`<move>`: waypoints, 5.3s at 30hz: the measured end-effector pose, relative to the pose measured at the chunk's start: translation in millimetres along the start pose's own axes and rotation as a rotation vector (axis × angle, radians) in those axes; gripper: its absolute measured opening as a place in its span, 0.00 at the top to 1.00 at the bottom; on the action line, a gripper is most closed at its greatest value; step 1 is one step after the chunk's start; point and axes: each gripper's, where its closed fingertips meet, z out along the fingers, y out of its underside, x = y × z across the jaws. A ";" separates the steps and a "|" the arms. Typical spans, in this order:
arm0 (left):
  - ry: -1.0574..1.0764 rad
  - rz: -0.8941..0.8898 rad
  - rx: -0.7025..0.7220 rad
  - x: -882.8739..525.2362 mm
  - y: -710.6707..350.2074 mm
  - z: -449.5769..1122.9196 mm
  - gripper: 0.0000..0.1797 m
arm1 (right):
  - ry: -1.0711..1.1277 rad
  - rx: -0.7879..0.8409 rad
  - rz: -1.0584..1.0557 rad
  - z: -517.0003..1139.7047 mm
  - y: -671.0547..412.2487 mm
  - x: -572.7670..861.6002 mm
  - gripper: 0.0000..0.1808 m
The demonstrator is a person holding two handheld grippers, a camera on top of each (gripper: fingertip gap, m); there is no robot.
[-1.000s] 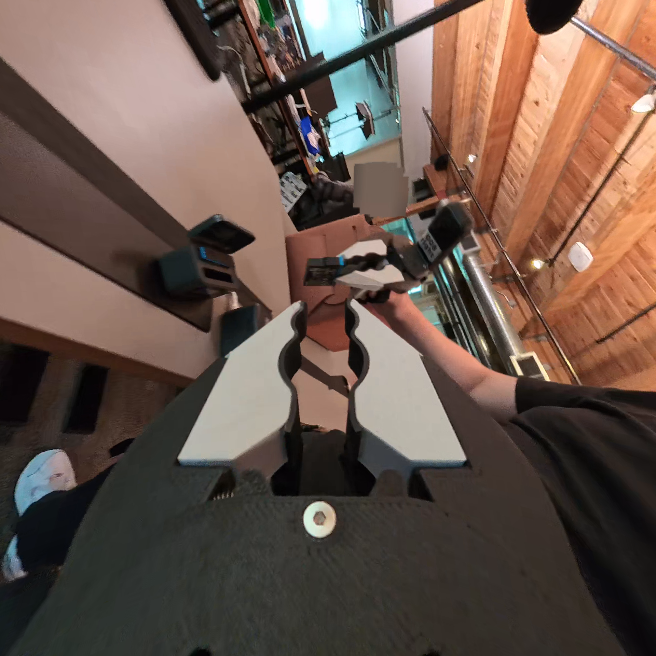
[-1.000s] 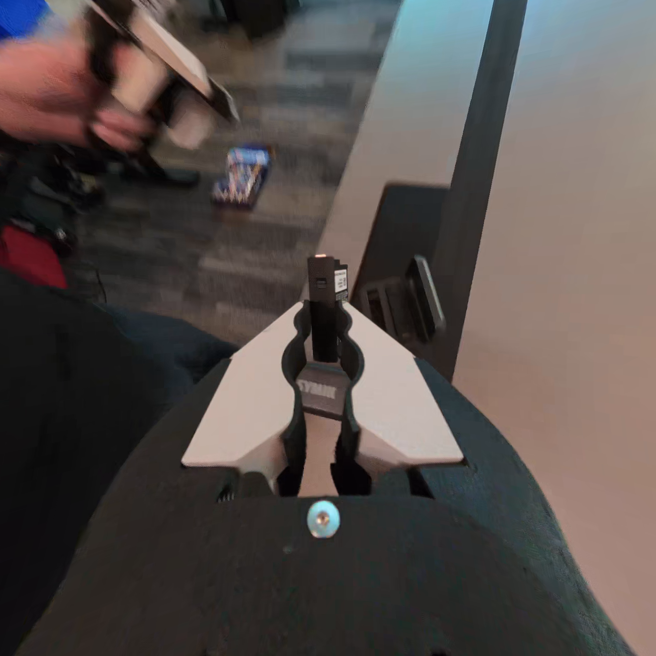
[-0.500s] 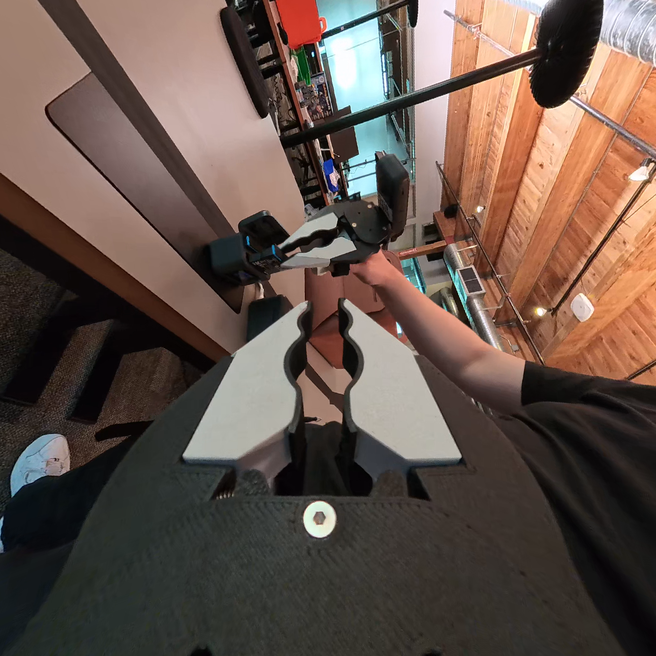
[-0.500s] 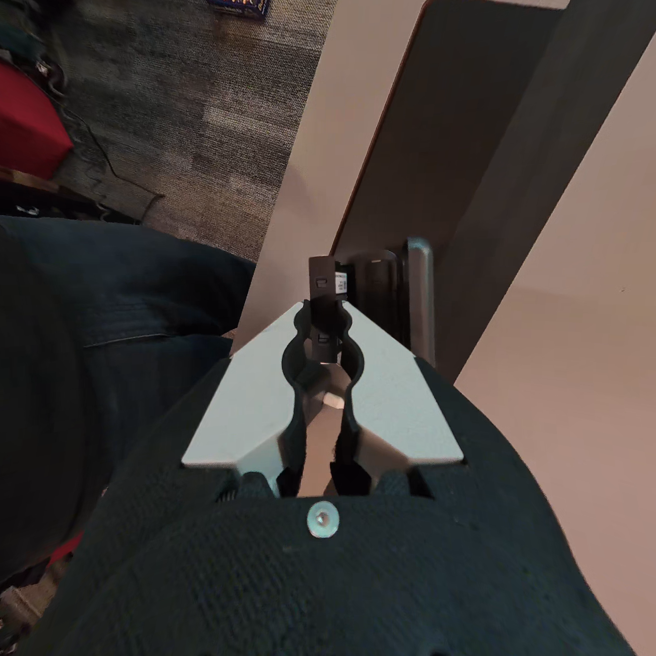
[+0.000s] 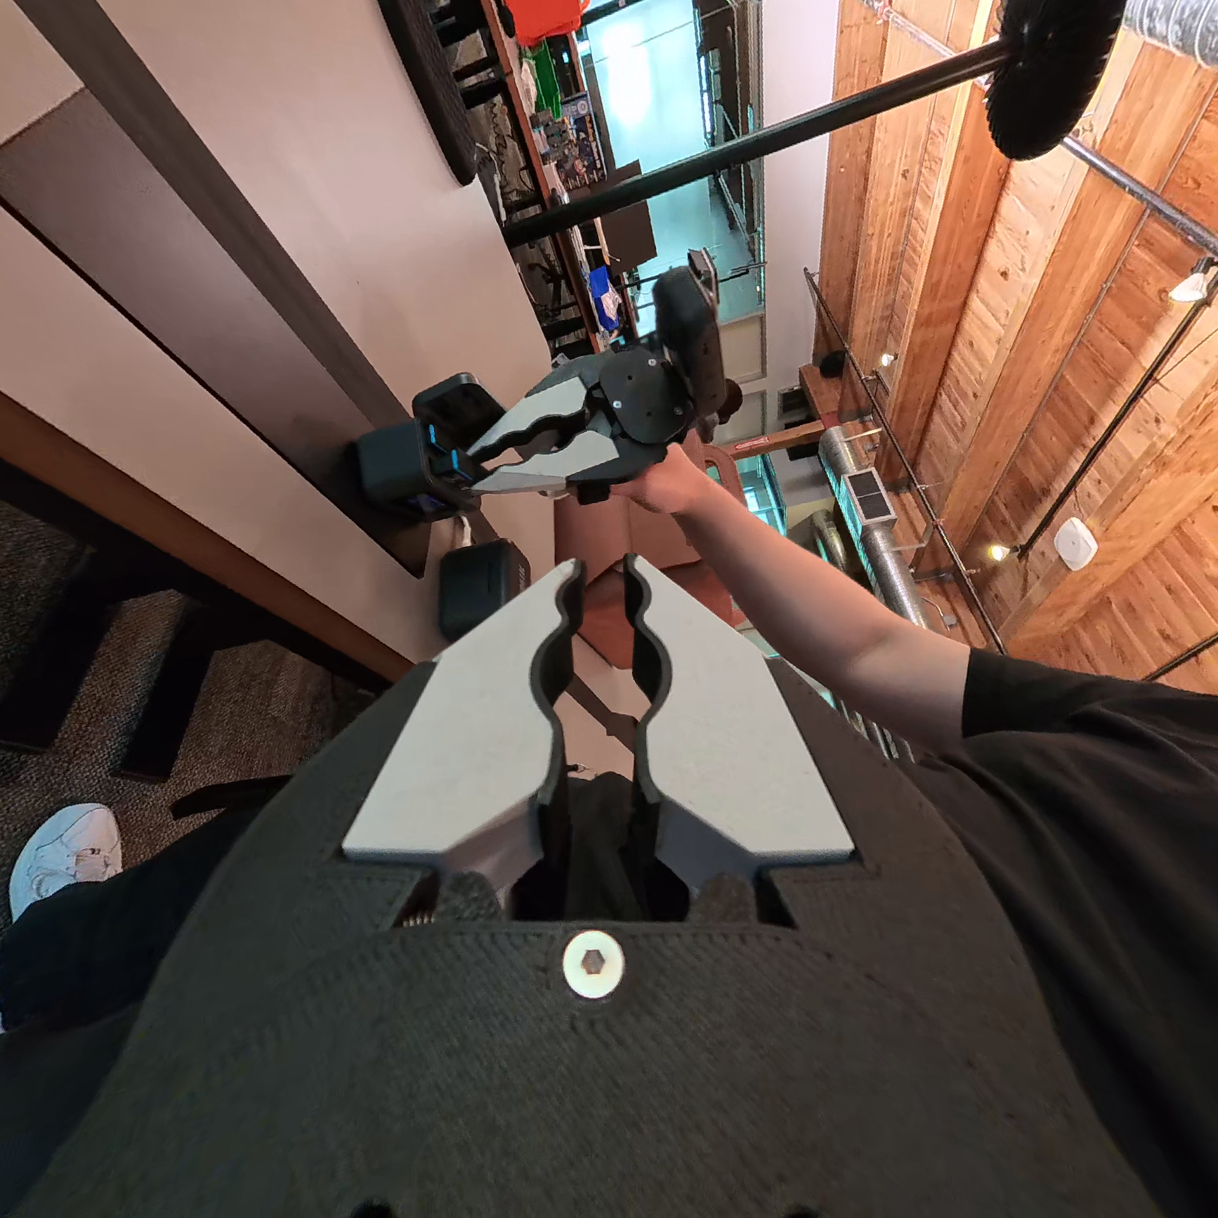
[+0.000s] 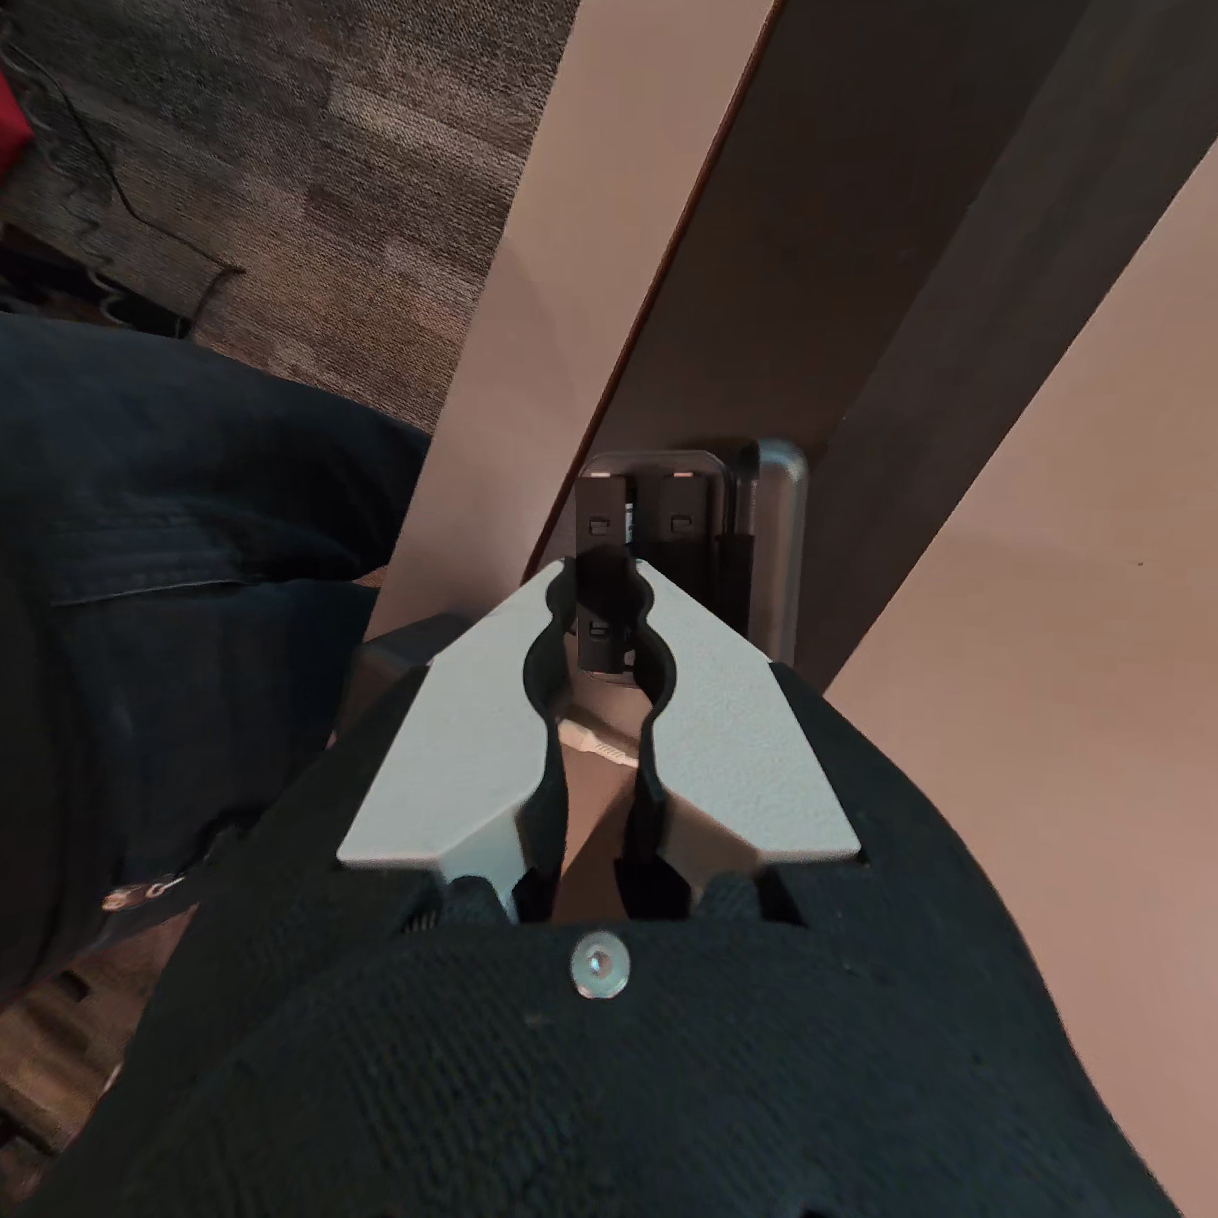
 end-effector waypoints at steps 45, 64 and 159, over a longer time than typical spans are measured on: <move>-0.037 0.029 -0.134 7.6 14.8 35.7 0.95 | 0.370 0.216 0.113 -14.5 -2.1 21.2 1.00; -0.038 0.031 -0.150 13.6 24.5 43.4 0.96 | 0.333 0.349 0.062 -52.9 -7.9 46.0 0.81; 1.944 1.045 -1.622 464.4 1211.6 305.1 0.53 | 2.337 0.103 2.434 -155.0 820.9 -1036.9 0.65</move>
